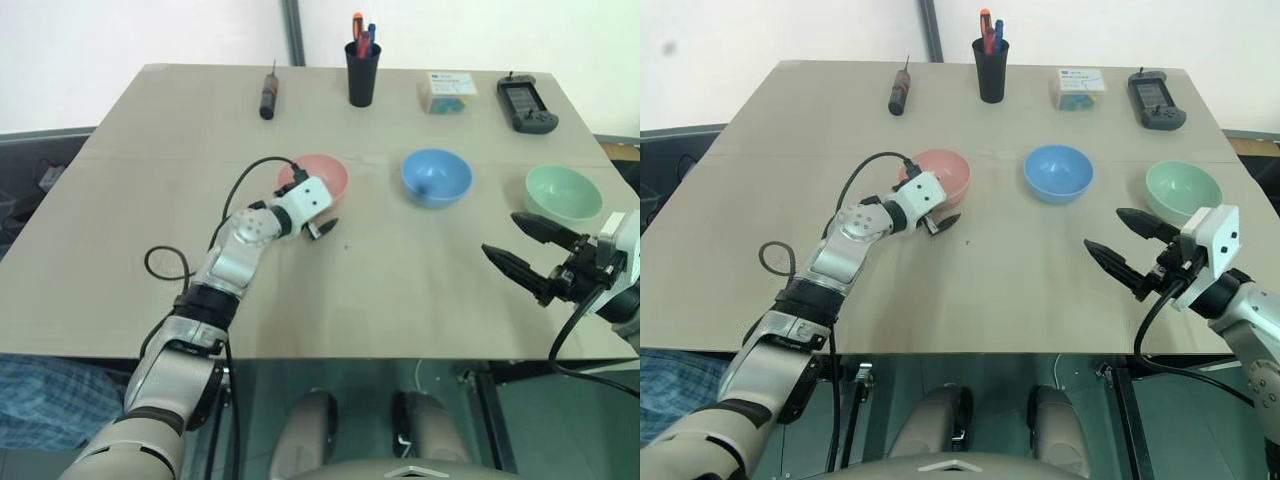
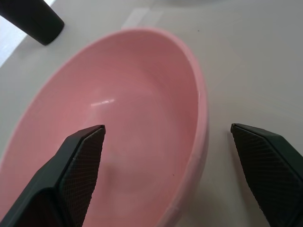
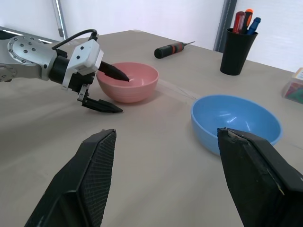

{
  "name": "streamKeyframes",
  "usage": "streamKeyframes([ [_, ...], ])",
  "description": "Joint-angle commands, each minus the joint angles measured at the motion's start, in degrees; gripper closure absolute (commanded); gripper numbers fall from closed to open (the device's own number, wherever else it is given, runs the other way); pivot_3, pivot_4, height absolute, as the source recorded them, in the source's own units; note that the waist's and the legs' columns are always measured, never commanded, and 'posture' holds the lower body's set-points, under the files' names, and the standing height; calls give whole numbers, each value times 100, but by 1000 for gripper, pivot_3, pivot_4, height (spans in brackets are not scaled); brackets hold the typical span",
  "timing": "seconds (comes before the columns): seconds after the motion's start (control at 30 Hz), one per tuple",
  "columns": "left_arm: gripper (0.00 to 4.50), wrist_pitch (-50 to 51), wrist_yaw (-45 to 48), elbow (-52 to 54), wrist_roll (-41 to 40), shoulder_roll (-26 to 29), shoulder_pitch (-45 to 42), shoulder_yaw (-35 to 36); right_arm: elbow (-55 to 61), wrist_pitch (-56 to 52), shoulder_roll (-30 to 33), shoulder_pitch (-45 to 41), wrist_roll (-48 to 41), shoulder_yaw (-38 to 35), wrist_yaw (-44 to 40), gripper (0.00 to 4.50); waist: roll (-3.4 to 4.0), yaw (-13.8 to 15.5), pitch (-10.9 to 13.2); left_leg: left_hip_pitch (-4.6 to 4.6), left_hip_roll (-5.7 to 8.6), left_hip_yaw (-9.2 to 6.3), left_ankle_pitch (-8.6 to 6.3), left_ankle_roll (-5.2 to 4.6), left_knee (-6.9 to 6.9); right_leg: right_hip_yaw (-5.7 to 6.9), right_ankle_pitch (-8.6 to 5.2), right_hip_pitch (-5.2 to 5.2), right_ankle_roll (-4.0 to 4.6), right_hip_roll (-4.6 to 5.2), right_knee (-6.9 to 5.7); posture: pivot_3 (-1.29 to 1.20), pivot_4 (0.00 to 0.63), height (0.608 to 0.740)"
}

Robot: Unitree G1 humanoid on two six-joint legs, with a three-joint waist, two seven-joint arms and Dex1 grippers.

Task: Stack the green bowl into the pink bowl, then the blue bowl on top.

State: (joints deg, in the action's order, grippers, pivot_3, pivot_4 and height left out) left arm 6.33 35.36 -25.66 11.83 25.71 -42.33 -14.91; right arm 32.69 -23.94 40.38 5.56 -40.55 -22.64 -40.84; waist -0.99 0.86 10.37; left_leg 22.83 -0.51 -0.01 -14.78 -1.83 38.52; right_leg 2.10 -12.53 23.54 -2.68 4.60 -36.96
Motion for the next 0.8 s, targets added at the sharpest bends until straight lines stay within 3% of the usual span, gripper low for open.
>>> streamKeyframes([
  [0.03,1520,-332,111,-286,136,-83,-240,-179,138,180,-20,41,43,-218,15,816,0,2,0,0,0,0,0,0,0,0,0,0,0,0,0,0,150,740],
  [0.23,3697,-453,326,-410,105,-87,-330,-149,182,213,-46,75,69,-258,56,816,0,-10,0,0,-1,1,0,0,3,-1,1,0,-1,0,-2,0,150,740],
  [0.33,4487,-662,592,-266,16,-42,-304,-136,195,231,-58,124,79,-273,52,816,2,0,-3,-1,-2,-1,0,0,3,0,1,0,-1,0,-3,0,150,740],
  [0.8,4487,-1177,2824,1546,-449,342,-23,-715,116,260,-64,30,105,-164,27,816,2,-10,-3,0,-2,2,0,0,6,-3,1,0,-1,-1,-2,0,150,740],
])
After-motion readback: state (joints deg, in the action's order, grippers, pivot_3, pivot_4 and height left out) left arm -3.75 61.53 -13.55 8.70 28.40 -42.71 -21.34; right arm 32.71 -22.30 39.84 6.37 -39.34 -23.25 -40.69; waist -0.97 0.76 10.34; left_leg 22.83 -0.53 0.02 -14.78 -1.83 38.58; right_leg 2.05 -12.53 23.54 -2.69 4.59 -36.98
